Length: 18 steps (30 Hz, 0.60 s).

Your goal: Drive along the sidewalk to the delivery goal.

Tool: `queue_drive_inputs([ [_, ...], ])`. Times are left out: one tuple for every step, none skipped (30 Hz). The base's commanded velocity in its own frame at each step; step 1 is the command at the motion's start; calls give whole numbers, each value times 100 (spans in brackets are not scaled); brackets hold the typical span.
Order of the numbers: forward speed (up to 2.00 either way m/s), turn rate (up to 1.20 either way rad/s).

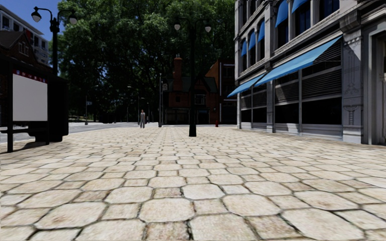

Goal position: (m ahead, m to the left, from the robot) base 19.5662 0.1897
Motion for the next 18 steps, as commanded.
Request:
queue_drive_inputs([
  [200,-45],
  [200,-45],
  [200,-46],
  [200,-46],
  [200,-46],
  [200,-46],
  [200,-46],
  [200,-46],
  [200,-46],
  [200,-46],
  [200,-46],
  [200,-46],
  [200,-46],
  [200,-36],
  [200,-28],
  [200,-24],
  [200,-24],
  [200,-23],
])
